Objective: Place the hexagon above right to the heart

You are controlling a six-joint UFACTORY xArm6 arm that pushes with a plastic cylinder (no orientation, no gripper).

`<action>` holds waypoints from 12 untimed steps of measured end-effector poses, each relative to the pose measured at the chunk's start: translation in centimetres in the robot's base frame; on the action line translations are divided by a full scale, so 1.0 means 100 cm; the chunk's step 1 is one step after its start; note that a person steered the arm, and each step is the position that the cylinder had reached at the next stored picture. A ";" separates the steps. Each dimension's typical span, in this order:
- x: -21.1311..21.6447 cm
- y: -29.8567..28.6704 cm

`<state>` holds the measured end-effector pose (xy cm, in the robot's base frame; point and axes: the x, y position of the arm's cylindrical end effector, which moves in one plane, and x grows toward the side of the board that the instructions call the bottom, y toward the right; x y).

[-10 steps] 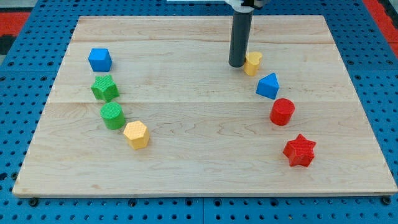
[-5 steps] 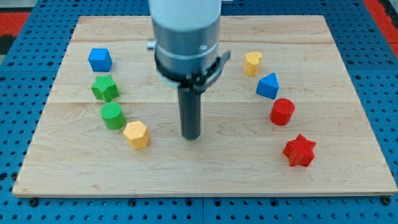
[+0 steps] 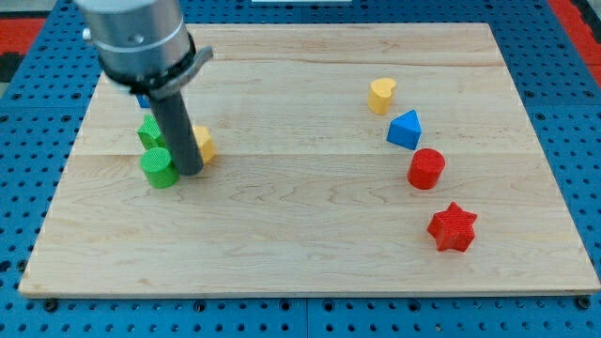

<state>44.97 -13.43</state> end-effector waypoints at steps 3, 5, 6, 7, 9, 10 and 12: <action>-0.097 0.001; -0.151 0.070; -0.146 0.025; -0.192 0.045; -0.152 0.151; -0.128 0.149; -0.087 0.117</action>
<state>36.23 -1.71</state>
